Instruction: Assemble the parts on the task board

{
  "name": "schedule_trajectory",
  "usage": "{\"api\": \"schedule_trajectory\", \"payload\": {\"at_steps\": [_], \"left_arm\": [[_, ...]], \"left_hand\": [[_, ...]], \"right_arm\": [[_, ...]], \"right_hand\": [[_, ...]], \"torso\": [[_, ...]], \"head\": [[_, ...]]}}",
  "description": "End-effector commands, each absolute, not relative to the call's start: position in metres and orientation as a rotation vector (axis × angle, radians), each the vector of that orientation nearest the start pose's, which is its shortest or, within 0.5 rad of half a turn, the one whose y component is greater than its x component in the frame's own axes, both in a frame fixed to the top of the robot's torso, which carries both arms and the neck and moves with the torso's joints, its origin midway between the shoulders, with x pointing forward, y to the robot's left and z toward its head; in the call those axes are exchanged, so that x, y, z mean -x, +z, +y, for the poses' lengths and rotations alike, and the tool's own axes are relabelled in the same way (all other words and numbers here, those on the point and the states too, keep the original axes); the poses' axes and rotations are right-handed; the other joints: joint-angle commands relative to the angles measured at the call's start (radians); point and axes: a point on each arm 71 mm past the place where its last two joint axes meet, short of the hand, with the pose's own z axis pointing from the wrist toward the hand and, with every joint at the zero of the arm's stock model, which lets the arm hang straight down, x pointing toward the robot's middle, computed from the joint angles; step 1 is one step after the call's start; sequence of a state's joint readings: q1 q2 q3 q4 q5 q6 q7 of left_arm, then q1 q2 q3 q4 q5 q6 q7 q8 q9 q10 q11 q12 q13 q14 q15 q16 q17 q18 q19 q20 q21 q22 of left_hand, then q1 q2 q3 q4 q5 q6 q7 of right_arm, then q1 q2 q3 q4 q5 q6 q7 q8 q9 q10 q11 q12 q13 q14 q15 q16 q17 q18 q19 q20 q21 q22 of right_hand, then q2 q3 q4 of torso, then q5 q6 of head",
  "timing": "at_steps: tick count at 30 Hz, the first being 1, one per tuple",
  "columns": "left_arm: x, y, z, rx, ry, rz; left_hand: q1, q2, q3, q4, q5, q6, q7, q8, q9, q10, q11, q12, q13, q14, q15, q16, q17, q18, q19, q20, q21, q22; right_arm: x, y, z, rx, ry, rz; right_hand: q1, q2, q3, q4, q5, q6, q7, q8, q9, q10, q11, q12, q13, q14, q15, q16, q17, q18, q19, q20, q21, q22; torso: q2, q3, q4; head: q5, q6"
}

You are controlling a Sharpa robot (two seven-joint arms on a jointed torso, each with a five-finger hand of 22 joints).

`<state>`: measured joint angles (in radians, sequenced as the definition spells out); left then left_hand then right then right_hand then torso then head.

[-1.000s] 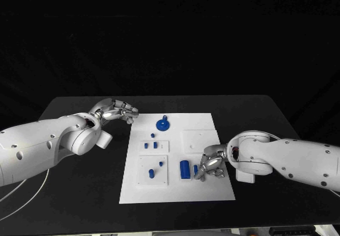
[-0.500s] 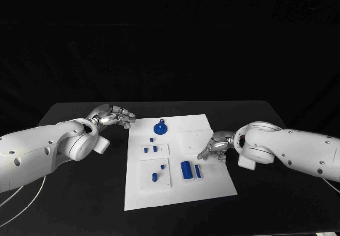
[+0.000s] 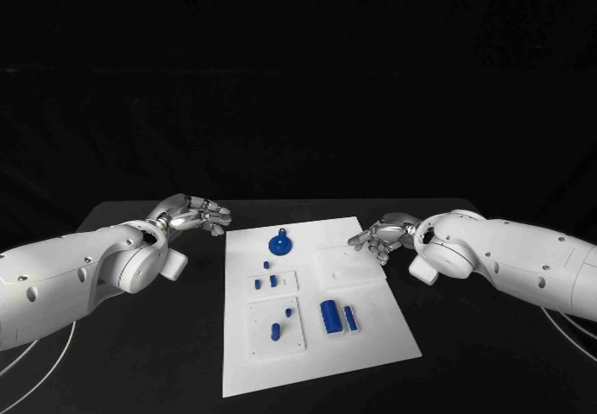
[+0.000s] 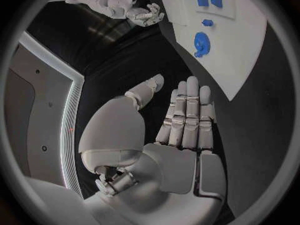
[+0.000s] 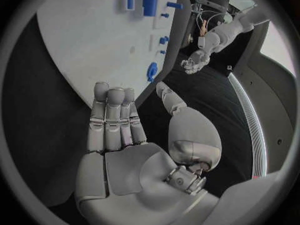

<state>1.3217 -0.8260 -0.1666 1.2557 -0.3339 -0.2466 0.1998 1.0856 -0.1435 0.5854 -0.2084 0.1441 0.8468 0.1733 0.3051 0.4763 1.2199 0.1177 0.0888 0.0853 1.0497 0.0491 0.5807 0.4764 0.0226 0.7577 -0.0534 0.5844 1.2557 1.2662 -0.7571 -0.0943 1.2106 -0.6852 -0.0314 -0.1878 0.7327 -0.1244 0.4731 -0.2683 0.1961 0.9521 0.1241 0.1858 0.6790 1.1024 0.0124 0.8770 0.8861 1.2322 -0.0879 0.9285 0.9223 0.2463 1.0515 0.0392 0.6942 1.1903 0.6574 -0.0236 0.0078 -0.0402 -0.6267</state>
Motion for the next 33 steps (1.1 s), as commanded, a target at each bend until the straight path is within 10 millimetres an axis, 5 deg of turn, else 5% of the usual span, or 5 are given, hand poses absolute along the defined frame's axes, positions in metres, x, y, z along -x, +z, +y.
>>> {"api": "schedule_trajectory", "payload": {"at_steps": [1, 20, 21, 23, 33], "left_arm": [[-0.541, -0.177, 0.283, 0.876, -1.14, 1.569], [-0.551, -0.167, 0.269, 1.037, -1.301, 1.342], [-0.549, -0.173, 0.269, 0.987, -1.236, 1.449], [-0.548, -0.174, 0.268, 0.991, -1.238, 1.445], [-0.522, -0.196, 0.239, 1.065, -1.256, 1.361]], "left_hand": [[-0.006, 0.002, 0.001, 0.005, -0.004, -0.005, -0.002, 0.0, -0.002, -0.005, 0.002, -0.003, 0.002, 0.005, 0.001, -0.005, 0.002, 0.012, 0.003, 0.005, -0.007, 0.002], [-0.04, 0.018, -0.034, -0.006, -0.022, -0.071, -0.011, -0.03, -0.018, -0.174, 0.038, -0.026, -0.02, -0.248, 0.114, -0.219, -0.049, 0.001, -0.206, 0.114, -0.136, 0.006], [-0.345, 0.143, -0.585, 0.208, -0.144, -0.847, -0.173, -0.305, -0.476, -0.472, -0.118, -0.089, -0.085, -1.05, -0.049, -0.581, -0.476, -0.023, -0.758, 0.053, -0.584, -0.373], [-1.086, 0.143, -0.585, 0.208, -0.144, -0.847, -0.173, -0.305, -0.476, -1.22, -0.118, -0.089, -0.085, -1.05, -0.049, -0.581, -0.476, -0.023, -0.758, 0.053, -0.584, -0.43], [-1.086, 0.143, -0.585, 0.208, -0.144, -0.847, -0.173, -0.305, -0.476, -1.22, -0.118, -0.089, -0.085, -1.05, -0.049, -0.581, -0.476, -0.023, -0.758, 0.053, -0.584, -1.256]], "right_arm": [[-0.544, -0.202, -0.254, -0.744, 0.954, 1.892], [-0.573, -0.184, -0.255, -0.884, 1.2, 1.56], [-0.569, -0.191, -0.251, -0.856, 1.114, 1.671], [-0.568, -0.191, -0.25, -0.86, 1.12, 1.664], [-0.544, -0.203, -0.231, -0.951, 1.204, 1.526]], "right_hand": [[-0.001, 0.016, -0.006, -0.015, 0.029, -0.005, 0.004, 0.0, 0.003, -0.017, 0.005, -0.022, -0.029, -0.015, 0.004, -0.038, -0.018, 0.013, -0.018, 0.011, -0.027, -0.014], [0.076, 0.074, -0.058, -0.019, 0.105, -0.107, 0.066, -0.044, -0.04, -0.24, 0.145, -0.479, -0.476, -0.371, 0.227, -0.53, -0.264, -0.098, -0.481, 0.13, -0.345, -0.094], [-0.733, 0.124, -0.473, 0.268, -0.196, -0.952, -0.124, -0.186, -0.679, -1.102, -0.012, -0.877, -0.886, -1.232, 0.088, -0.928, -0.922, -0.246, -1.052, -0.039, -0.694, -0.423], [-0.733, 0.124, -0.473, 0.268, -0.196, -0.952, -0.124, -0.186, -0.679, -1.102, -0.012, -0.877, -0.886, -1.232, 0.088, -0.928, -0.922, -0.246, -1.052, -0.039, -0.694, -0.473], [-0.733, 0.124, -0.473, 0.268, -0.196, -0.952, -0.124, -0.186, -0.679, -1.102, -0.012, -0.877, -0.886, -1.232, 0.088, -0.928, -0.922, -0.246, -1.052, -0.039, -0.694, -1.19]], "torso": [[0.0, 0.0015, -0.0011], [0.0, 0.0015, 0.0013], [0.0, 0.0032, 0.0005], [-0.004, 0.004, 0.0001], [-0.078, 0.0173, -0.0052]], "head": [[0.004, 0.031], [0.018, 0.074], [0.015, 0.066], [0.016, 0.064], [0.032, 0.039]]}}
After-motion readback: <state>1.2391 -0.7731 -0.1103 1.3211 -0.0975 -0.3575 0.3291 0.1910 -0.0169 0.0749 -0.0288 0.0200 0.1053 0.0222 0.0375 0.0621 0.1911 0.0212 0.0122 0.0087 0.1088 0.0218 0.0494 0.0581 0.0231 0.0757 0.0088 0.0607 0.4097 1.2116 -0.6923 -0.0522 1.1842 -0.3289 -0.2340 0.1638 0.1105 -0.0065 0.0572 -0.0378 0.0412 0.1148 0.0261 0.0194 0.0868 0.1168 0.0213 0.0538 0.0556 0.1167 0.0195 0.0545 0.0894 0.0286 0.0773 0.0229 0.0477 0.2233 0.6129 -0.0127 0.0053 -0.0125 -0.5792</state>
